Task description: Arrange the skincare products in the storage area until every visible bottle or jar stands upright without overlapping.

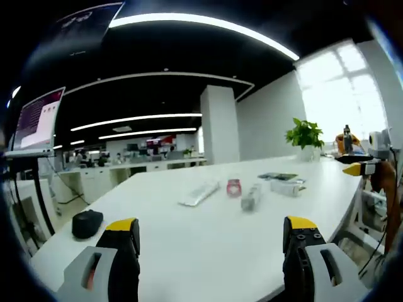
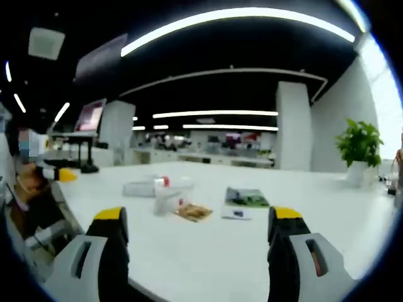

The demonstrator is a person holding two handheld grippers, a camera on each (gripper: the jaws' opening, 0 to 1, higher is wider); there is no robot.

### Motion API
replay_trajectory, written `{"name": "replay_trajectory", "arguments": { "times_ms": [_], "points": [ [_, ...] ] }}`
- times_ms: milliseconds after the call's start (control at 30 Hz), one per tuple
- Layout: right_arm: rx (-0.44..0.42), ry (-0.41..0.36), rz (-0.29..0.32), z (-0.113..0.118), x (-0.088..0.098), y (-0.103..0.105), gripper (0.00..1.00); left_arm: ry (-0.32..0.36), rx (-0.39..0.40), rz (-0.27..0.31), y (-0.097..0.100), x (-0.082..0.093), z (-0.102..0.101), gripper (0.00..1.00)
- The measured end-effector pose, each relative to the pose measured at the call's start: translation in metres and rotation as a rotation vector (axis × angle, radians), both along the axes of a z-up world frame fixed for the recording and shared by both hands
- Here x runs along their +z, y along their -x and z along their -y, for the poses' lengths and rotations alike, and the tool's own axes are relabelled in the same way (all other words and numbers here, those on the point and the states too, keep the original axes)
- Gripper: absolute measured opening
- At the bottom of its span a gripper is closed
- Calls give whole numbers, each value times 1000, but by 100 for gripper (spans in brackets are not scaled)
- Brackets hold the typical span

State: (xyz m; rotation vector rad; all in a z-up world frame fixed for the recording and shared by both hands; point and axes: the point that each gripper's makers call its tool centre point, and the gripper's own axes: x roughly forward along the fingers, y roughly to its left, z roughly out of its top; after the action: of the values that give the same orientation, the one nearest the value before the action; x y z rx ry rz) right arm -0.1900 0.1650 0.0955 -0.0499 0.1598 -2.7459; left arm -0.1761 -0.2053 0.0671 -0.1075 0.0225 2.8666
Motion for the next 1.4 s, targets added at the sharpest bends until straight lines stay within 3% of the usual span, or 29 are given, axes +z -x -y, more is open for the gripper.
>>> {"name": "replay_trajectory", "arguments": {
  "times_ms": [1400],
  "points": [
    [24,-26,19,5,-6,3,86,19,-17,16,0,-5,-5,96]
  ]
}}
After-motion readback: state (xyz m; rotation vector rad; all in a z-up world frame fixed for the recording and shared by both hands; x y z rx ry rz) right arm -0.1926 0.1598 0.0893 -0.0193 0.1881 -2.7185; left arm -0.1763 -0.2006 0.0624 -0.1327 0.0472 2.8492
